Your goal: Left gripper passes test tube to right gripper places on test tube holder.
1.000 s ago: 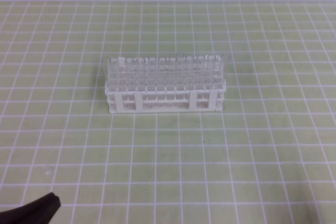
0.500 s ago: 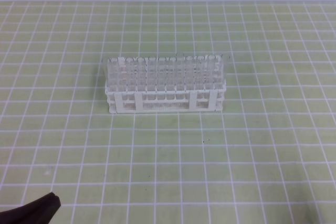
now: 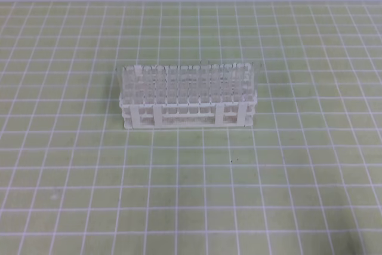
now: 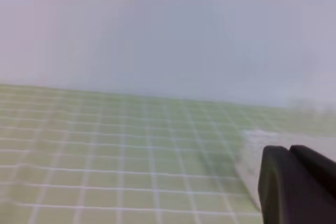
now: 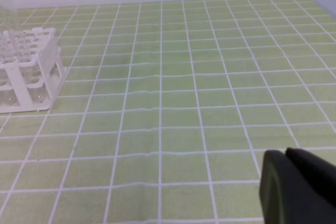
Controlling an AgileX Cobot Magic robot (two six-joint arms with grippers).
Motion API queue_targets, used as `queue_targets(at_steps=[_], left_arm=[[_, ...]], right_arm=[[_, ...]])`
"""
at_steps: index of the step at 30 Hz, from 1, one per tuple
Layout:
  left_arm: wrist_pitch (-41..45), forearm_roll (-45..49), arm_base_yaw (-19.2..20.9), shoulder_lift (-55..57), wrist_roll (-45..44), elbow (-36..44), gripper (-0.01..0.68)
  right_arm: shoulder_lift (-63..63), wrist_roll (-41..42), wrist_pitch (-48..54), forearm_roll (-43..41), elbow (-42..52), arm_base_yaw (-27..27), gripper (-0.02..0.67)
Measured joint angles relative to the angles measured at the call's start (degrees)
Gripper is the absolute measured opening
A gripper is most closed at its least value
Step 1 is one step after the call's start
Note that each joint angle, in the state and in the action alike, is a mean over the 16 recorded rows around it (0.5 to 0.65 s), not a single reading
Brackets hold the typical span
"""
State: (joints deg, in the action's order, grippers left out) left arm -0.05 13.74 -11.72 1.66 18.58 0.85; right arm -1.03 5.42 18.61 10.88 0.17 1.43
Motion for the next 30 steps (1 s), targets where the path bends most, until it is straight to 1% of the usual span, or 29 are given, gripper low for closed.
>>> queue_targets(at_steps=[4,7,12,20,25,30], left_arm=[[1.1,0.0,4.5,-2.0,0.6,0.0,-0.002],[2.1,0.0,6.5,-2.7,1.0,0.0,-0.002],[3.9,0.0,7.6,-2.6,1.1,-0.3,-0.002],[5.9,-0.8,7.7,-2.5,0.3,-0.3,-0.002],[7.6,-6.4,7.7,-2.8,-7.0,-0.2,-0.002],[10.9,-13.1,7.6,-2.9,-16.2,-0.1,-0.002]], right_arm=[[0.0,0.0,0.0,0.0,0.0,0.0,-0.016],[0.0,0.0,0.0,0.0,0.0,0.0,-0.016],[0.1,0.0,0.0,0.0,0.0,0.0,-0.016],[0.1,-0.1,0.0,0.0,0.0,0.0,-0.016],[0.1,-0.1,0.0,0.0,0.0,0.0,-0.016],[0.1,-0.1,0.0,0.0,0.0,0.0,-0.016]])
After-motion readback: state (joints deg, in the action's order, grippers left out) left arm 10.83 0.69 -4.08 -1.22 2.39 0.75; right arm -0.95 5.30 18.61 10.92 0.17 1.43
